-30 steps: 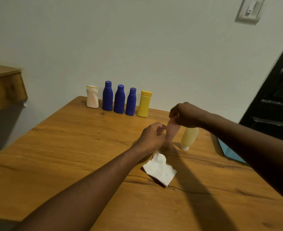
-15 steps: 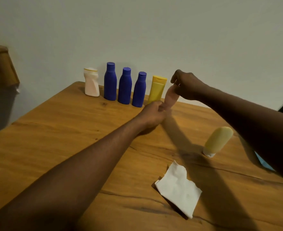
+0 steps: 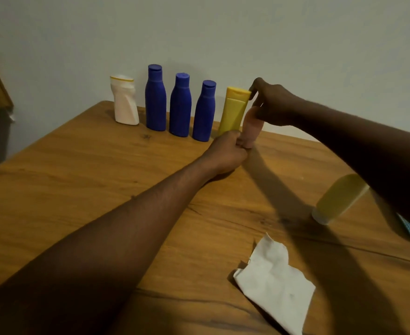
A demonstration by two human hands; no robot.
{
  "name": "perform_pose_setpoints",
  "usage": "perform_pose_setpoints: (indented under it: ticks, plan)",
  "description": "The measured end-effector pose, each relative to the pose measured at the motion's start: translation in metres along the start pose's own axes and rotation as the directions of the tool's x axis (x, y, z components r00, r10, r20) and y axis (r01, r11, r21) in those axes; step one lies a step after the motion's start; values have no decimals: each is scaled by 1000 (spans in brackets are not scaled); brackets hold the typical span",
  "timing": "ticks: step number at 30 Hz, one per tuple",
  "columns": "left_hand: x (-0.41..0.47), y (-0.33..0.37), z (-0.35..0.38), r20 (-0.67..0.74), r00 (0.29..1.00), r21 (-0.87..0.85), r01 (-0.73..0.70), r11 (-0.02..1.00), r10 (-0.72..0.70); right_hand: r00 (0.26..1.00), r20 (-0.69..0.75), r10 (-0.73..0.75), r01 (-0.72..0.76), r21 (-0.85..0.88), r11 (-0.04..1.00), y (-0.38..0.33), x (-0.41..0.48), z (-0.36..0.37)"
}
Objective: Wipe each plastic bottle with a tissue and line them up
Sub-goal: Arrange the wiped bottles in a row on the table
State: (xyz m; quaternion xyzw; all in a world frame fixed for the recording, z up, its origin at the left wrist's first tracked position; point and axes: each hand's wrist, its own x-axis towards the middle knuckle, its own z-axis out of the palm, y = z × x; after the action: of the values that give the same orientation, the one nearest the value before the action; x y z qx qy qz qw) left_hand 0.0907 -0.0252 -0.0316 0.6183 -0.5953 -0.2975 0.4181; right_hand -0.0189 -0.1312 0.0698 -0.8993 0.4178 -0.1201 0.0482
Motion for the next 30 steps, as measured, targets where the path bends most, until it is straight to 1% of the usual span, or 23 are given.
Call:
perform_pose_setpoints:
  ticks: [14, 19, 22, 26, 28, 30]
  plan:
    - [0, -5, 3, -21, 999, -40, -31, 999, 30, 998, 24, 54, -56, 80, 995, 4, -3, 4]
    - [-1, -9, 3, -66, 995, -80, -78, 994, 73, 998, -39, 48, -45, 80, 996, 10, -16, -12]
    - [-13, 1, 4, -84, 991, -124, -110, 986, 100, 997, -37, 61, -58, 86, 995, 12, -38, -33]
    - [-48, 23, 8, -96, 982, -165, -174, 971, 160, 997, 17, 73, -74, 102, 992, 9, -80, -61]
    - [-68, 35, 11, -86, 986, -194, -157, 968, 143, 997, 59, 59, -63, 74, 995, 3, -104, -74]
    - [-86, 47, 16, -76, 991, -202, -126, 971, 112, 989, 133, 68, -75, 50, 996, -4, -130, -85]
